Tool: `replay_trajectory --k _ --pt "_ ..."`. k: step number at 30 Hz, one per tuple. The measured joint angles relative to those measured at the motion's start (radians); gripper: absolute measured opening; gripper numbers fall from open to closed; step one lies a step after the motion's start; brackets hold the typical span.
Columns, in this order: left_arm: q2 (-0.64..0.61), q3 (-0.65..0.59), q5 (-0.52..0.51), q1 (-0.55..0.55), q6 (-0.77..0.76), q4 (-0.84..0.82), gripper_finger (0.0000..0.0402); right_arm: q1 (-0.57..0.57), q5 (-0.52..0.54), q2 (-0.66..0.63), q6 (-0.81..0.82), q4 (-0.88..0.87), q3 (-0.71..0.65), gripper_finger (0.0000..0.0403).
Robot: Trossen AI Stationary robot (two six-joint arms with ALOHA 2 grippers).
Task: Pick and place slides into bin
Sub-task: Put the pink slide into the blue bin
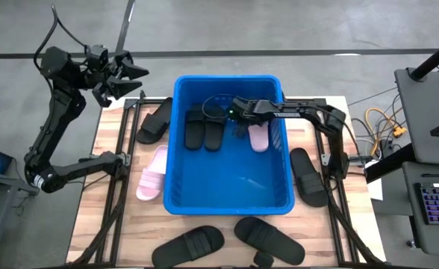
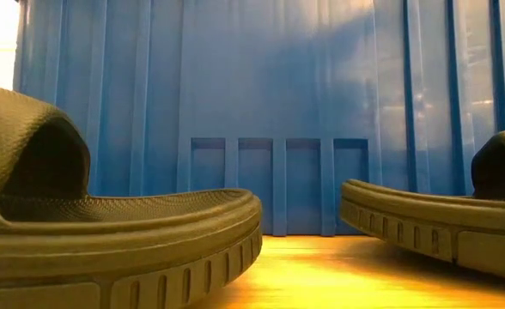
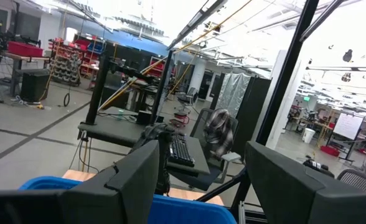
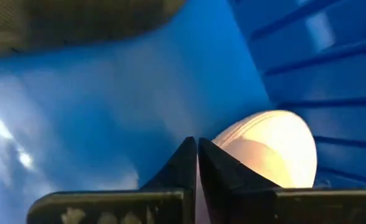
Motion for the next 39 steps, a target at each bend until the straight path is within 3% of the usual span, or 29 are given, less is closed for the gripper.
replay_trajectory --k 10,25,30,39 --pt "-0.015 0.0 0.0 0.0 -0.001 -0.001 0.0224 0.0 0.101 0.095 0.016 -0.161 0.116 0.0008" --pt "-0.019 -0.002 0.0 0.0 -0.001 -0.001 0.0224 0.019 0.121 -0.051 0.096 -0.117 0.166 0.0008" --pt "-0.019 -0.002 0.001 0.0 0.0 -0.001 0.0224 0.037 -0.022 -0.206 0.12 0.049 0.165 0.0008" --pt "0.003 -0.003 0.04 0.0 0.001 -0.006 0.0224 0.041 -0.477 -0.421 0.192 0.423 0.164 0.0022"
